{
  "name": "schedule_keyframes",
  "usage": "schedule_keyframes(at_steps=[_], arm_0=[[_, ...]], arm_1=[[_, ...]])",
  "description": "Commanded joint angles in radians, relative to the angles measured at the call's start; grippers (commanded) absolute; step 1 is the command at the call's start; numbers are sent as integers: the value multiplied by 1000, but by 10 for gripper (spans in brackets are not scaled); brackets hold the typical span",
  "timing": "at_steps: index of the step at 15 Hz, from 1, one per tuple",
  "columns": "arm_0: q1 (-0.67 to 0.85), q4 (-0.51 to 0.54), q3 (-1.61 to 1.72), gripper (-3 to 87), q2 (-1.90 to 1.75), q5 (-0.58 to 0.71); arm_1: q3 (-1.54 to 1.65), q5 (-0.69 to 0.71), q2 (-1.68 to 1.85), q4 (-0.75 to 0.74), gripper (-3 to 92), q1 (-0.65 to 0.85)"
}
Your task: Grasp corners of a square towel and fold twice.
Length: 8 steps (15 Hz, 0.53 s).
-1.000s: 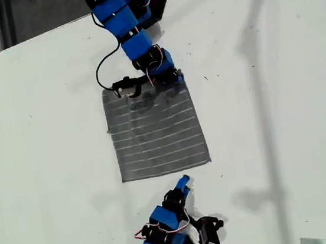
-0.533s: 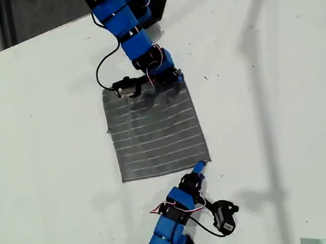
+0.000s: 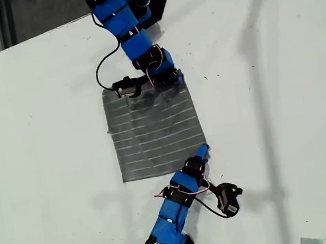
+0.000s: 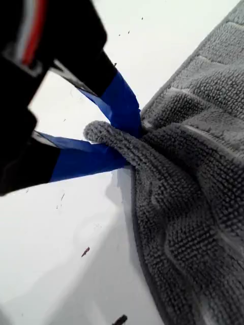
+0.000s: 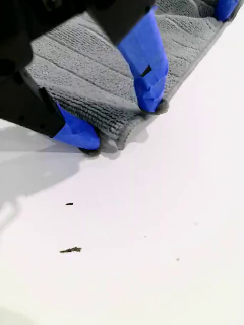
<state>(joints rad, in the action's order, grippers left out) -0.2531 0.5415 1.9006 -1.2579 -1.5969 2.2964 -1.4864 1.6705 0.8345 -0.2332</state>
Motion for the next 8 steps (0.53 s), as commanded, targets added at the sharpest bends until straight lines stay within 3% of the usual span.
schedule_keyframes(at_steps=[1, 2, 4, 7, 8], arm_0=[[31, 15, -89, 104, 69, 28], [26, 40, -117, -1, 91, 12], [14, 132, -183, -1, 92, 6], [-17, 416, -456, -1, 101, 69], [-34, 463, -545, -1, 92, 123]], arm_1=[[-3, 12, -2, -9, -1, -11], [-3, 12, 0, -9, -1, -12], [-26, 3, 6, 9, -1, -35], [-258, 2, 60, 273, -1, -80], [-347, 11, 75, 345, -1, -94]])
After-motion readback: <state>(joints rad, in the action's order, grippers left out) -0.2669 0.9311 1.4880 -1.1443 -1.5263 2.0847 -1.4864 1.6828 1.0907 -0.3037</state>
